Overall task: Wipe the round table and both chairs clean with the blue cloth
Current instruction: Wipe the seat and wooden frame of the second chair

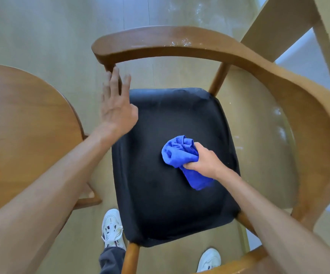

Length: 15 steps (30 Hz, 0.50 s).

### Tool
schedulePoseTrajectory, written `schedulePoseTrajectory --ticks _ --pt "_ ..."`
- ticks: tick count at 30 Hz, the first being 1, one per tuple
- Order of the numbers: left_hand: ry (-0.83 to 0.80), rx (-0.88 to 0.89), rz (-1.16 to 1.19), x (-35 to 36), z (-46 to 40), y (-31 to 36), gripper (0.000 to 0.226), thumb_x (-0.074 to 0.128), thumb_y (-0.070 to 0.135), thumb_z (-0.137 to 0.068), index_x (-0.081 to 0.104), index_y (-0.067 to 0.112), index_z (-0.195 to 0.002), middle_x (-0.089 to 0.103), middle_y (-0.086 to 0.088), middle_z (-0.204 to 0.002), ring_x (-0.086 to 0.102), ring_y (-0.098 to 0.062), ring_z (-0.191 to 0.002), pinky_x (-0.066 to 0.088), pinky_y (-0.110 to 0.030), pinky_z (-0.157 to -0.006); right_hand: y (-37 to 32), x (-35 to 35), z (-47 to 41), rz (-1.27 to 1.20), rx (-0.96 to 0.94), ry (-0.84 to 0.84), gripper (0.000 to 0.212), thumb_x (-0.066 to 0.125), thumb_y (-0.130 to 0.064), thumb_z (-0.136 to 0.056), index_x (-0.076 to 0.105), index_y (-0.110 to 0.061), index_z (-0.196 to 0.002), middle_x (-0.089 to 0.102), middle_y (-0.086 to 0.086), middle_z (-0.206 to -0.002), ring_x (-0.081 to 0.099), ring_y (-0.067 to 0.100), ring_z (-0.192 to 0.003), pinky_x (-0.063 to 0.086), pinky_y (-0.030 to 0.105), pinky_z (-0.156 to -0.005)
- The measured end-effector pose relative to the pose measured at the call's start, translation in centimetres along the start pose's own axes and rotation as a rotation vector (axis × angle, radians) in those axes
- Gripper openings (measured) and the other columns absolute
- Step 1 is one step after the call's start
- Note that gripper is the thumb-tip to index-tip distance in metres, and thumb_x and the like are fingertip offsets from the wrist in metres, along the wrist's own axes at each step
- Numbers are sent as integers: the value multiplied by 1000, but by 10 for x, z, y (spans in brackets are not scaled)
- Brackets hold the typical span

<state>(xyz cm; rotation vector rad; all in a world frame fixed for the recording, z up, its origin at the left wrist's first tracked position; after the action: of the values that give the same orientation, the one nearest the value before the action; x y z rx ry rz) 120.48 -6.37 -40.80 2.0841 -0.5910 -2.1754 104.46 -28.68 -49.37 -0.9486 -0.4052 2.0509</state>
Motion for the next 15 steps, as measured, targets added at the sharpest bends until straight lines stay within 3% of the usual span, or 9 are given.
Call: schedulePoseTrajectory --ticks 2,4,6,9,11,15 --pt "-132 -11 28 26 39 5 68 50 14 -89 22 11 -150 6 -12 -160 9 -32 -145 13 -42 -118 2 7 -2 -62 41 -77 30 71 -40 -73 48 -32 -90 61 -14 -93 59 4 -82 40 19 -59" --pt "-256 -77 54 55 77 5 56 48 17 -92 32 8 -145 27 -15 -152 25 -31 -137 23 -38 -114 6 15 -1 -44 47 -34 28 70 -41 -76 49 -30 -90 60 -15 -92 57 1 -80 39 18 -58" --pt "-406 -242 166 81 107 1 40 44 21 -94 45 9 -132 49 -11 -133 42 -27 -121 37 -38 -102 10 22 4 -52 43 37 27 69 -40 -78 49 -28 -92 58 -15 -92 57 4 -80 39 18 -59" --pt "-568 -473 412 106 134 3 26 45 35 -92 56 15 -104 63 -3 -107 57 -18 -91 48 -34 -77 7 21 12 2 -26 126 35 66 -41 -78 53 -28 -108 51 -10 -103 54 8 -89 41 23 -69" --pt "-587 -641 594 113 138 9 38 45 51 -89 57 16 -94 67 -4 -97 61 -17 -78 51 -34 -72 4 20 18 17 -60 137 42 65 -41 -81 53 -30 -120 49 -10 -108 52 9 -97 42 26 -78" --pt "-653 -841 696 118 133 21 68 48 74 -78 52 14 -109 64 -5 -97 67 -21 -77 53 -29 -59 3 17 23 -21 -70 147 29 59 -32 -89 60 -30 -118 55 -7 -107 58 12 -99 45 26 -85"
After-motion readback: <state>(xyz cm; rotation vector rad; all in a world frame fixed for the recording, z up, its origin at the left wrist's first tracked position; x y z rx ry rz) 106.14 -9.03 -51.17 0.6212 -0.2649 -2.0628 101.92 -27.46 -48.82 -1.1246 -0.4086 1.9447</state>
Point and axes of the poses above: each hand's wrist, its own z-axis away from the middle knuckle, its own x-axis out of the palm, y = z × x, the point moved 6 cm from there along -z, towards the middle knuckle
